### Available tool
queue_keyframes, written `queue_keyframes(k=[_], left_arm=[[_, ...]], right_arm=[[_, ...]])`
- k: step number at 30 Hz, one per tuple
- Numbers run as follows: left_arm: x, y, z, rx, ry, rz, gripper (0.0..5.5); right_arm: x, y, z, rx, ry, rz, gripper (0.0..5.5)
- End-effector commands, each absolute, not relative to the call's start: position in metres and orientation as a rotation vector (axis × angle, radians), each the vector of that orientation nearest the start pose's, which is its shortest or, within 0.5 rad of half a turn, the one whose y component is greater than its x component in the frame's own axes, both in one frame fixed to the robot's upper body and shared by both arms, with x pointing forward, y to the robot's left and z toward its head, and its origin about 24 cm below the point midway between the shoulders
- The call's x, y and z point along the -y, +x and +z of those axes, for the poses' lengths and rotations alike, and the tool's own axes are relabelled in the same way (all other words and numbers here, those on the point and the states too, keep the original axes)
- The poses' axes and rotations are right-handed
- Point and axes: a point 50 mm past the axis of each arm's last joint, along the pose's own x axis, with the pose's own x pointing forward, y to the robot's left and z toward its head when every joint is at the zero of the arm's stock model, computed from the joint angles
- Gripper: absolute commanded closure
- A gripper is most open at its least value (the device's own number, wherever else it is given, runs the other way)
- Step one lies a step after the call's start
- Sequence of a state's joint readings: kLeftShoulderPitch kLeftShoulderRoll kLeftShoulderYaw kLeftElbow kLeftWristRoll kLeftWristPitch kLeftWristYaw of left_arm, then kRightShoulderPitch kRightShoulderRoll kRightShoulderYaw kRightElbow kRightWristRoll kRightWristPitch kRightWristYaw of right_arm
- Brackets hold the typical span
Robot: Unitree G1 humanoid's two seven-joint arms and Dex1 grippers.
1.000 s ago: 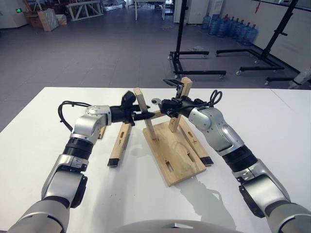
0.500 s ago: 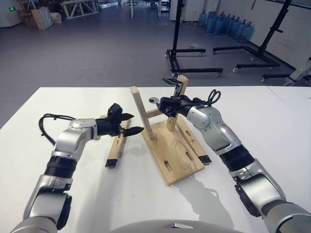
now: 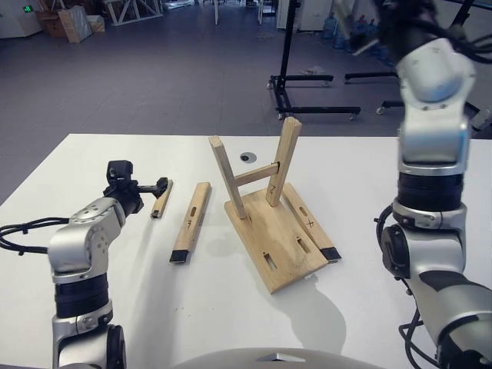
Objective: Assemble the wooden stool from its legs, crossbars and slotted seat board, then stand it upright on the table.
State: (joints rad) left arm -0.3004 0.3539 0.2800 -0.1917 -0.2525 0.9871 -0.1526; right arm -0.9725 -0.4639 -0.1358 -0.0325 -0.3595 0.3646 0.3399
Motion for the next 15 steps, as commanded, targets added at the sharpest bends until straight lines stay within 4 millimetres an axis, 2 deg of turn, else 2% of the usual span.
queue_keyframes(k=[1,6,7,10,15], left_arm=[[-0.243,0.291,0.073,-0.488,0.01,0.04,0.12],[-0.257,0.296,0.03,-0.533,0.015,0.064,0.12],[-0.256,0.296,0.025,-0.535,0.005,0.049,0.3],[-0.247,0.295,0.015,-0.541,-0.006,0.019,0.7],[-0.23,0.297,0.013,-0.529,0.015,-0.048,1.51]], right_arm=[[0.205,0.332,0.309,0.43,-0.523,-0.041,0.1],[0.197,0.337,0.283,0.351,-0.447,0.013,0.1],[0.196,0.338,0.28,0.343,-0.445,0.02,0.1],[0.194,0.338,0.277,0.331,-0.444,0.024,0.1],[0.191,0.338,0.276,0.329,-0.455,0.025,0.1]])
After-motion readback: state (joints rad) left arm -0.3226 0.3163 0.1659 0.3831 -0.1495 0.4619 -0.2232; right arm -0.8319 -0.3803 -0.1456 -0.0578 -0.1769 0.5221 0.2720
